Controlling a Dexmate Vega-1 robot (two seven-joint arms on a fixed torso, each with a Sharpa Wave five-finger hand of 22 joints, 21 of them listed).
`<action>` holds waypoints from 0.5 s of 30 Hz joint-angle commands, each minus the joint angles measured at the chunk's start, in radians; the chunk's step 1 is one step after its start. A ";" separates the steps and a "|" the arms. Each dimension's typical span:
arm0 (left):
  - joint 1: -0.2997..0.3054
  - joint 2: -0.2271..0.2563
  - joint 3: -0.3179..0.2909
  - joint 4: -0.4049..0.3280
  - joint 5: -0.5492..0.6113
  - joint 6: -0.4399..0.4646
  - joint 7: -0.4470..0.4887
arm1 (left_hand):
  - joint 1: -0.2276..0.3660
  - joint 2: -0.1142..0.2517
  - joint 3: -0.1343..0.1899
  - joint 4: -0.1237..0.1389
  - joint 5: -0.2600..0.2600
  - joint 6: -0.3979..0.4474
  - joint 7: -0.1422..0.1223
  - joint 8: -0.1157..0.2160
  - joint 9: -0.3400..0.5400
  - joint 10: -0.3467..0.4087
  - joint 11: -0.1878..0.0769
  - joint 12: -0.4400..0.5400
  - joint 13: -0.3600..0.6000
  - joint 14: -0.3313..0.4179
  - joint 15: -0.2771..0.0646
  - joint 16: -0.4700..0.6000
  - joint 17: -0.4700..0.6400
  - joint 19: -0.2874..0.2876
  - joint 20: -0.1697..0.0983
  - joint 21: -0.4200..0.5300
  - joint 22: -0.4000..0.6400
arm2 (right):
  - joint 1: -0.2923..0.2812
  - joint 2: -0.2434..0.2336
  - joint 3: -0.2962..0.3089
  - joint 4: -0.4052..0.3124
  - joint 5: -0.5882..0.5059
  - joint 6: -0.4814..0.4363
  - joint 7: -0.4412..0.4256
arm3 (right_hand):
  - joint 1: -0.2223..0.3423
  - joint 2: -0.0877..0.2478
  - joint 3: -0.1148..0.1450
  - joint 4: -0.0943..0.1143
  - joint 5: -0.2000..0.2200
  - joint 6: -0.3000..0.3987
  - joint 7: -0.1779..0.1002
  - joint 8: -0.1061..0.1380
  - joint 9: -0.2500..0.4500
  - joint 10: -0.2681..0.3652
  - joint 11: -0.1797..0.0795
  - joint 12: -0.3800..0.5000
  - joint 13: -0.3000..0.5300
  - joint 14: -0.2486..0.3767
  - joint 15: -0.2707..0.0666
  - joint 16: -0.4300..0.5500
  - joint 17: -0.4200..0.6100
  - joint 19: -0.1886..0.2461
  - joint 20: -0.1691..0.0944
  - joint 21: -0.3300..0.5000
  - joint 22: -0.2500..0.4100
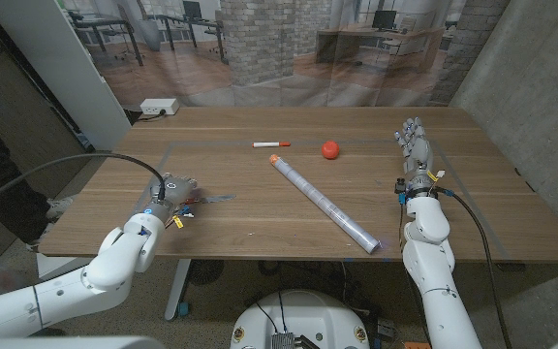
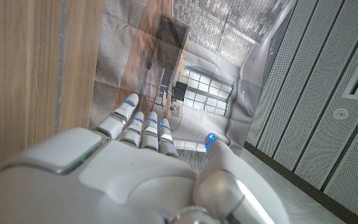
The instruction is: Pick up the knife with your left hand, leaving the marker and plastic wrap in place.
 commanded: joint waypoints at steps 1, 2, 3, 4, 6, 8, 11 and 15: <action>0.004 -0.005 0.012 0.011 0.010 -0.017 0.011 | 0.014 0.000 -0.008 0.000 0.006 0.011 -0.011 0.011 0.004 0.011 0.000 0.009 0.008 0.008 -0.072 0.011 0.010 0.011 0.001 0.007 0.006 | 0.005 -0.004 0.005 0.004 0.003 0.002 0.000 | -0.008 -0.001 0.000 0.000 0.004 0.011 -0.006 0.002 0.002 0.009 0.001 0.004 0.003 0.007 -0.003 0.001 0.004 0.008 0.000 0.008 0.005; 0.004 -0.003 0.013 0.011 0.011 -0.019 0.010 | 0.016 0.000 -0.009 0.000 0.006 0.012 -0.017 0.012 0.005 0.009 0.000 0.010 0.010 0.007 -0.073 0.013 0.013 0.011 0.002 0.008 0.006 | 0.006 -0.004 0.005 0.006 0.004 0.002 0.001 | -0.008 -0.001 0.000 0.000 0.004 0.011 -0.007 0.002 0.002 0.009 0.002 0.004 0.003 0.008 -0.002 0.001 0.004 0.008 0.000 0.008 0.005; 0.004 -0.001 0.013 0.010 0.010 -0.020 0.006 | 0.017 0.000 -0.010 0.001 0.006 0.017 -0.022 0.015 0.005 0.009 -0.001 0.012 0.011 0.007 -0.073 0.015 0.016 0.012 0.001 0.008 0.006 | 0.007 -0.004 0.004 0.007 0.003 0.003 0.000 | -0.008 -0.001 0.000 0.000 0.004 0.011 -0.007 0.002 0.002 0.010 0.002 0.004 0.003 0.007 -0.002 0.001 0.004 0.008 0.000 0.008 0.005; 0.005 0.001 0.013 0.010 0.013 -0.021 0.004 | 0.018 -0.002 -0.013 0.001 0.006 0.020 -0.025 0.018 0.006 0.010 -0.002 0.013 0.012 0.007 -0.075 0.016 0.018 0.013 0.000 0.009 0.006 | 0.008 -0.005 0.004 0.008 0.002 0.003 0.001 | -0.008 -0.002 0.000 0.001 0.004 0.011 -0.008 0.002 0.002 0.010 0.002 0.004 0.003 0.008 -0.003 0.001 0.004 0.008 0.000 0.008 0.005; 0.004 0.003 0.016 0.008 0.021 -0.020 -0.006 | 0.021 -0.009 -0.023 0.002 0.007 0.052 -0.048 0.036 0.009 0.009 -0.006 0.020 0.019 0.004 -0.077 0.024 0.029 0.012 -0.002 0.011 0.007 | 0.011 -0.005 0.004 0.011 0.003 0.005 0.002 | -0.008 -0.001 0.000 0.001 0.004 0.011 -0.008 0.001 0.002 0.010 0.002 0.004 0.003 0.008 -0.003 0.001 0.004 0.008 0.000 0.008 0.005; 0.005 0.003 0.018 0.008 0.028 -0.019 -0.012 | 0.030 -0.012 -0.034 0.004 0.009 0.115 -0.069 0.070 0.015 0.016 -0.009 0.033 0.029 0.002 -0.077 0.037 0.045 0.010 0.000 0.015 0.008 | 0.013 -0.005 0.004 0.013 0.001 0.006 0.000 | -0.008 -0.001 0.000 0.001 0.004 0.010 -0.013 0.001 0.002 0.010 0.003 0.004 0.003 0.008 -0.002 0.001 0.004 0.008 0.000 0.008 0.005; 0.005 0.003 0.023 0.011 0.043 -0.018 -0.022 | 0.038 -0.015 -0.044 0.004 0.010 0.158 -0.072 0.095 0.019 0.027 -0.010 0.046 0.037 0.005 -0.079 0.050 0.060 0.010 0.000 0.018 0.010 | 0.016 -0.006 0.003 0.013 0.001 0.007 0.001 | -0.008 -0.001 0.000 0.001 0.004 0.009 -0.015 0.001 0.002 0.010 0.002 0.004 0.003 0.009 -0.002 0.001 0.004 0.008 -0.001 0.008 0.005; 0.010 -0.004 0.024 0.022 0.044 -0.022 -0.015 | 0.043 -0.017 -0.049 0.005 0.010 0.167 -0.062 0.103 0.022 0.025 -0.008 0.050 0.042 0.002 -0.079 0.055 0.068 0.009 0.001 0.021 0.010 | 0.017 -0.007 0.003 0.012 -0.001 0.007 0.000 | -0.008 -0.001 0.000 0.001 0.004 0.011 -0.019 0.001 0.002 0.010 0.003 0.004 0.003 0.009 -0.002 0.001 0.004 0.008 0.000 0.008 0.005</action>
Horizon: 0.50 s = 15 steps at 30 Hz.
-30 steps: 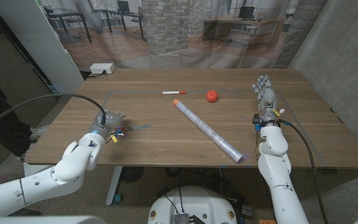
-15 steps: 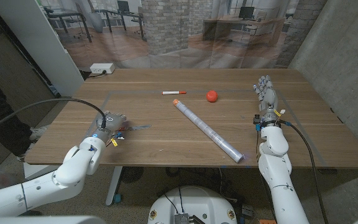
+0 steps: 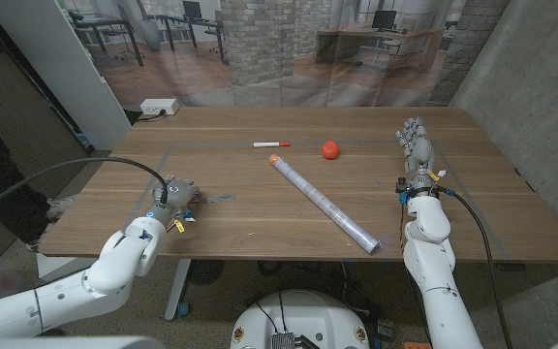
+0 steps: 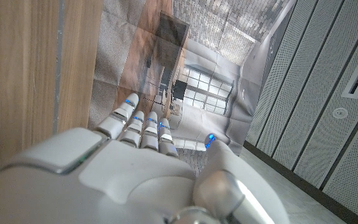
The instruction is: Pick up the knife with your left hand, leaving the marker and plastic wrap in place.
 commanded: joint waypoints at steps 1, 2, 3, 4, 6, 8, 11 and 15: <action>0.010 -0.006 0.009 0.018 0.016 -0.009 -0.006 | 0.006 -0.010 -0.008 0.001 0.005 0.013 0.006 0.011 0.004 0.006 0.003 0.008 0.006 0.002 -0.080 0.010 0.010 0.008 0.004 0.007 0.006 | 0.008 -0.003 0.000 0.004 -0.001 0.003 0.000 | -0.008 -0.001 0.000 0.001 0.004 0.001 -0.010 0.001 0.002 0.010 0.003 0.004 0.003 0.009 -0.001 0.001 0.004 0.008 0.001 0.008 0.005; 0.012 -0.008 0.008 0.021 0.011 -0.011 -0.001 | 0.002 -0.012 -0.012 0.003 0.005 0.015 0.004 0.013 0.005 0.007 0.001 0.010 0.008 0.003 -0.081 0.013 0.013 0.009 0.004 0.008 0.006 | 0.008 -0.003 0.000 0.003 -0.002 0.003 -0.001 | -0.008 -0.001 0.000 0.001 0.004 0.001 -0.010 0.001 0.002 0.010 0.003 0.004 0.003 0.009 -0.001 0.001 0.004 0.009 0.000 0.008 0.005; 0.011 -0.010 0.009 0.023 0.013 -0.011 -0.003 | 0.001 -0.013 -0.013 0.004 0.004 0.018 0.006 0.015 0.005 0.007 0.001 0.011 0.008 0.005 -0.081 0.015 0.014 0.010 0.005 0.009 0.006 | 0.008 -0.004 0.000 0.002 -0.004 0.003 -0.002 | -0.008 -0.001 0.000 0.001 0.004 0.001 -0.010 0.000 0.002 0.010 0.003 0.003 0.003 0.009 -0.001 0.001 0.004 0.008 0.000 0.008 0.005; 0.013 -0.012 0.009 0.027 0.011 -0.013 0.004 | 0.002 -0.015 -0.017 0.005 0.005 0.022 0.008 0.019 0.006 0.018 -0.003 0.017 0.010 0.011 -0.084 0.020 0.018 0.012 0.005 0.011 0.007 | 0.008 -0.004 0.000 0.002 -0.004 0.002 -0.002 | -0.008 -0.001 0.000 0.001 0.004 0.000 -0.010 0.000 0.002 0.011 0.003 0.004 0.003 0.009 -0.001 0.001 0.004 0.008 0.000 0.008 0.005; 0.012 -0.015 0.012 0.032 0.013 -0.012 0.001 | 0.003 -0.016 -0.021 0.006 0.005 0.022 0.011 0.022 0.007 0.030 -0.003 0.024 0.013 0.019 -0.087 0.027 0.022 0.018 0.005 0.015 0.007 | 0.008 -0.003 0.000 0.002 -0.005 0.005 -0.004 | -0.008 -0.001 0.000 0.001 0.004 0.001 -0.010 0.000 0.002 0.011 0.003 0.004 0.003 0.009 -0.001 0.000 0.004 0.009 0.001 0.008 0.005; 0.013 -0.018 0.015 0.038 0.015 -0.010 0.002 | 0.003 -0.016 -0.023 0.006 0.006 0.025 0.014 0.026 0.008 0.041 -0.005 0.031 0.015 0.034 -0.086 0.034 0.023 0.023 0.003 0.018 0.008 | 0.008 -0.004 0.000 0.000 -0.007 0.005 -0.006 | -0.008 -0.001 0.000 0.001 0.004 0.001 -0.011 0.000 0.002 0.012 0.003 0.004 0.003 0.010 0.000 0.001 0.004 0.008 0.001 0.008 0.005; 0.014 -0.022 0.018 0.048 0.015 -0.013 0.012 | 0.011 -0.019 -0.025 0.004 0.007 0.048 0.014 0.040 0.010 0.061 -0.010 0.043 0.019 0.048 -0.094 0.035 0.021 0.030 0.003 0.024 0.009 | 0.009 -0.005 -0.001 -0.003 -0.010 0.006 -0.007 | -0.008 -0.001 0.000 0.001 0.004 0.001 -0.011 0.000 0.002 0.012 0.004 0.004 0.003 0.010 0.000 0.000 0.004 0.009 0.001 0.008 0.005; 0.011 -0.028 0.023 0.058 0.017 -0.013 0.014 | 0.012 -0.016 -0.026 0.008 0.011 0.108 0.022 0.077 0.016 0.119 -0.022 0.073 0.027 0.092 -0.109 0.032 0.010 0.042 0.001 0.037 0.011 | 0.011 -0.006 -0.001 -0.002 -0.011 0.007 -0.009 | -0.008 -0.001 -0.001 0.000 0.005 0.001 -0.012 0.000 0.002 0.012 0.004 0.004 0.003 0.010 -0.001 0.000 0.004 0.010 0.001 0.008 0.005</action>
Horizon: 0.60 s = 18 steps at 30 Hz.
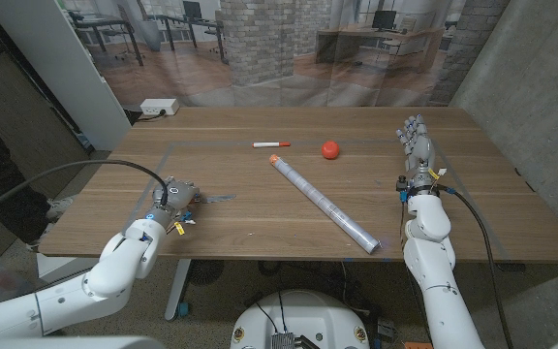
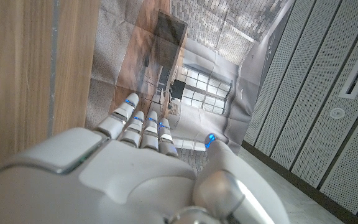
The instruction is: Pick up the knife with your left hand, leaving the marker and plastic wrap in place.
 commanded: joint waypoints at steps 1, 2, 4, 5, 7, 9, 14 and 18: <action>0.004 -0.018 0.014 0.035 0.001 -0.008 0.016 | 0.003 -0.011 -0.002 0.005 0.003 0.086 0.007 0.052 0.014 0.058 -0.011 0.029 0.006 0.044 -0.114 0.000 -0.007 0.024 -0.001 0.017 0.007 | 0.005 -0.004 -0.001 -0.004 -0.008 0.004 -0.008 | -0.008 -0.001 -0.001 0.000 0.005 0.003 -0.009 0.000 0.002 0.008 0.001 0.004 0.003 0.010 -0.001 0.000 0.004 0.010 0.001 0.008 0.005; 0.003 -0.019 0.015 0.038 0.001 -0.009 0.018 | 0.003 -0.008 -0.001 0.006 0.004 0.098 0.012 0.059 0.015 0.060 -0.013 0.029 0.004 0.045 -0.114 -0.001 -0.007 0.026 -0.002 0.019 0.007 | 0.006 -0.004 -0.001 -0.004 -0.009 0.004 -0.009 | -0.008 -0.001 -0.001 0.000 0.005 0.002 -0.009 -0.001 0.002 0.008 0.001 0.003 0.003 0.011 -0.001 0.000 0.004 0.010 0.001 0.008 0.005; 0.001 -0.022 0.018 0.043 0.004 -0.010 0.020 | 0.004 -0.007 -0.002 0.007 0.003 0.137 0.024 0.082 0.019 0.074 -0.012 0.032 -0.001 0.059 -0.117 -0.002 -0.008 0.028 -0.001 0.024 0.008 | 0.006 -0.004 -0.001 -0.004 -0.011 0.005 -0.012 | -0.008 -0.001 -0.001 0.000 0.005 0.001 -0.009 -0.001 0.002 0.009 0.001 0.004 0.003 0.011 -0.001 0.000 0.004 0.010 0.001 0.008 0.005; 0.001 -0.024 0.019 0.047 0.002 -0.011 0.026 | 0.003 -0.004 -0.003 0.008 0.002 0.160 0.023 0.095 0.023 0.086 -0.020 0.036 -0.003 0.068 -0.117 0.001 -0.007 0.032 0.001 0.028 0.008 | 0.006 -0.004 -0.001 -0.004 -0.011 0.006 -0.013 | -0.008 -0.001 -0.001 0.000 0.005 0.001 -0.009 -0.001 0.002 0.009 0.001 0.004 0.003 0.012 -0.002 0.001 0.004 0.010 0.001 0.008 0.005; -0.002 -0.027 0.024 0.054 0.003 -0.015 0.024 | 0.004 -0.003 -0.004 0.009 0.000 0.216 0.026 0.128 0.030 0.115 -0.024 0.044 -0.011 0.082 -0.123 -0.003 -0.008 0.043 0.000 0.038 0.010 | 0.006 -0.003 0.000 -0.003 -0.010 0.006 -0.014 | -0.008 -0.001 -0.001 0.000 0.005 0.001 -0.011 -0.001 0.002 0.010 0.001 0.004 0.003 0.012 -0.001 0.001 0.004 0.011 0.001 0.008 0.005; -0.004 -0.031 0.028 0.060 0.006 -0.018 0.029 | 0.004 -0.002 -0.004 0.009 0.000 0.237 0.027 0.142 0.034 0.126 -0.025 0.046 -0.015 0.093 -0.127 -0.002 -0.008 0.047 0.000 0.042 0.010 | 0.005 -0.004 0.000 -0.003 -0.014 0.007 -0.018 | -0.008 -0.001 -0.001 0.000 0.005 0.001 -0.012 -0.001 0.002 0.010 0.002 0.004 0.003 0.012 -0.001 0.000 0.004 0.011 0.002 0.008 0.005; 0.000 -0.037 0.026 0.070 0.000 -0.025 0.068 | 0.003 0.003 -0.007 0.012 -0.005 0.331 0.029 0.211 0.061 0.233 -0.027 0.082 -0.025 0.160 -0.150 0.007 -0.006 0.068 -0.003 0.066 0.014 | 0.005 -0.005 0.000 -0.003 -0.016 0.010 -0.020 | -0.007 -0.001 -0.001 0.000 0.005 0.000 -0.012 -0.001 0.002 0.011 0.003 0.004 0.003 0.013 0.000 0.000 0.004 0.012 0.002 0.008 0.005; 0.013 -0.032 0.013 0.070 -0.026 -0.037 0.112 | 0.011 0.014 -0.015 0.010 -0.013 0.347 0.023 0.242 0.069 0.346 -0.030 0.118 -0.036 0.261 -0.167 0.062 0.026 0.110 -0.007 0.101 0.021 | 0.003 -0.007 -0.001 -0.006 -0.021 0.011 -0.024 | -0.007 -0.001 -0.001 0.000 0.005 0.001 -0.013 -0.001 0.002 0.012 0.003 0.004 0.003 0.014 0.000 0.000 0.004 0.012 0.003 0.008 0.005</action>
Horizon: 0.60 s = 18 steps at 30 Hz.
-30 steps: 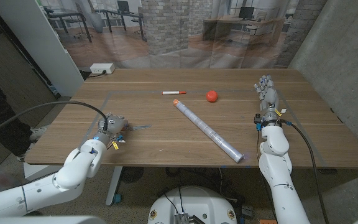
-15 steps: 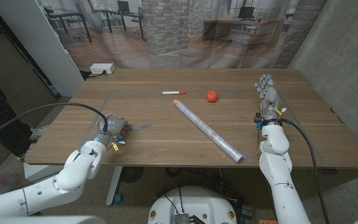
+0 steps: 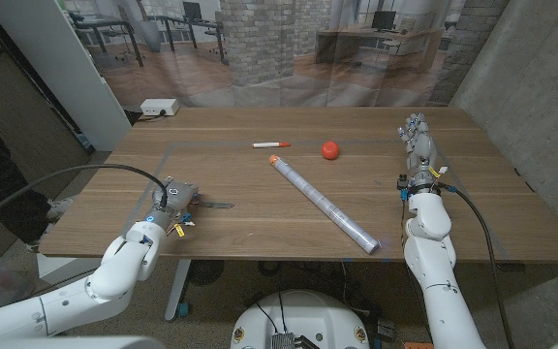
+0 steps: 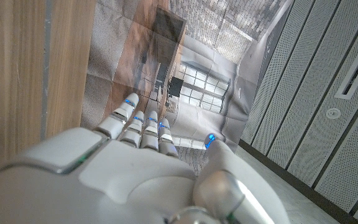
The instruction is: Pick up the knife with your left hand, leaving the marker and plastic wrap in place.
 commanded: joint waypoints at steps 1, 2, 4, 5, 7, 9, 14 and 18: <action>0.015 -0.006 -0.003 0.023 -0.038 -0.030 0.077 | 0.012 0.021 -0.012 0.006 -0.009 0.339 0.018 0.123 0.068 0.160 -0.027 0.048 -0.005 0.101 -0.164 0.058 0.039 0.041 -0.006 0.037 0.010 | -0.002 -0.006 -0.001 -0.006 -0.016 0.004 -0.013 | -0.007 -0.001 -0.001 -0.001 0.005 0.006 -0.008 -0.001 0.002 0.009 -0.001 0.004 0.003 0.010 0.003 0.000 0.004 0.008 -0.001 0.008 0.005; 0.017 -0.005 -0.005 0.023 -0.045 -0.033 0.083 | 0.017 0.027 -0.012 0.005 -0.011 0.341 0.020 0.129 0.066 0.191 -0.032 0.057 -0.007 0.126 -0.165 0.072 0.049 0.059 -0.004 0.051 0.013 | -0.003 -0.007 -0.001 -0.007 -0.018 0.003 -0.015 | -0.007 -0.001 -0.001 -0.001 0.005 0.007 -0.007 -0.001 0.002 0.009 -0.001 0.005 0.003 0.010 0.003 0.000 0.004 0.008 0.000 0.008 0.005; 0.016 -0.003 -0.004 0.021 -0.048 -0.035 0.082 | 0.032 0.034 -0.010 0.000 -0.014 0.359 0.024 0.143 0.061 0.233 -0.037 0.062 -0.020 0.174 -0.174 0.092 0.064 0.090 -0.015 0.076 0.018 | -0.004 -0.008 -0.001 -0.008 -0.015 0.004 -0.013 | -0.006 -0.002 -0.001 -0.001 0.005 0.007 -0.008 -0.001 0.002 0.009 -0.002 0.004 0.003 0.011 0.003 0.000 0.004 0.009 -0.001 0.008 0.005; 0.017 -0.003 -0.007 0.021 -0.055 -0.038 0.088 | 0.042 0.038 -0.007 -0.003 -0.015 0.366 0.024 0.147 0.057 0.242 -0.038 0.058 -0.029 0.195 -0.177 0.098 0.069 0.100 -0.019 0.085 0.020 | -0.004 -0.008 -0.001 -0.008 -0.017 0.004 -0.016 | -0.006 -0.002 -0.001 -0.001 0.005 0.007 -0.007 -0.001 0.002 0.009 -0.001 0.004 0.003 0.012 0.004 0.001 0.004 0.009 -0.001 0.008 0.005; 0.016 -0.002 -0.008 0.021 -0.062 -0.040 0.088 | 0.053 0.044 0.000 -0.005 -0.020 0.386 0.026 0.156 0.039 0.281 -0.032 0.042 -0.059 0.255 -0.176 0.105 0.072 0.131 -0.027 0.115 0.027 | -0.005 -0.009 -0.001 -0.010 -0.015 0.004 -0.014 | -0.006 -0.002 -0.001 -0.001 0.005 0.008 -0.007 -0.001 0.002 0.010 0.000 0.005 0.003 0.012 0.003 0.001 0.004 0.009 0.000 0.008 0.005; 0.014 0.000 -0.007 0.019 -0.067 -0.041 0.082 | 0.064 0.051 0.011 -0.006 -0.021 0.407 0.024 0.158 0.013 0.314 -0.027 0.009 -0.098 0.308 -0.179 0.105 0.072 0.160 -0.039 0.149 0.035 | -0.006 -0.010 -0.001 -0.012 -0.018 0.003 -0.016 | -0.006 -0.002 -0.001 -0.002 0.005 0.008 -0.007 -0.001 0.002 0.010 0.000 0.005 0.003 0.012 0.004 0.001 0.004 0.009 -0.001 0.008 0.005; 0.010 0.000 -0.004 0.020 -0.077 -0.049 0.079 | 0.061 0.047 0.058 -0.005 -0.018 0.450 0.022 0.125 -0.081 0.419 -0.019 -0.127 -0.208 0.400 -0.180 0.054 0.054 0.219 -0.071 0.254 0.050 | -0.009 -0.013 -0.001 -0.018 -0.015 0.002 -0.014 | -0.005 -0.003 -0.001 -0.003 0.005 0.011 -0.006 0.000 0.002 0.011 -0.001 0.005 0.003 0.013 0.002 0.000 0.003 0.009 0.000 0.008 0.005; 0.010 0.000 -0.003 0.018 -0.080 -0.049 0.080 | 0.047 0.029 0.081 -0.003 -0.020 0.457 0.029 0.090 -0.097 0.465 -0.032 -0.190 -0.254 0.486 -0.179 0.025 0.038 0.250 -0.096 0.321 0.058 | -0.012 -0.013 0.000 -0.021 -0.012 0.004 -0.013 | -0.004 -0.004 -0.001 -0.004 0.005 0.014 -0.006 0.001 0.002 0.011 -0.001 0.005 0.003 0.013 0.003 0.000 0.003 0.010 -0.001 0.008 0.005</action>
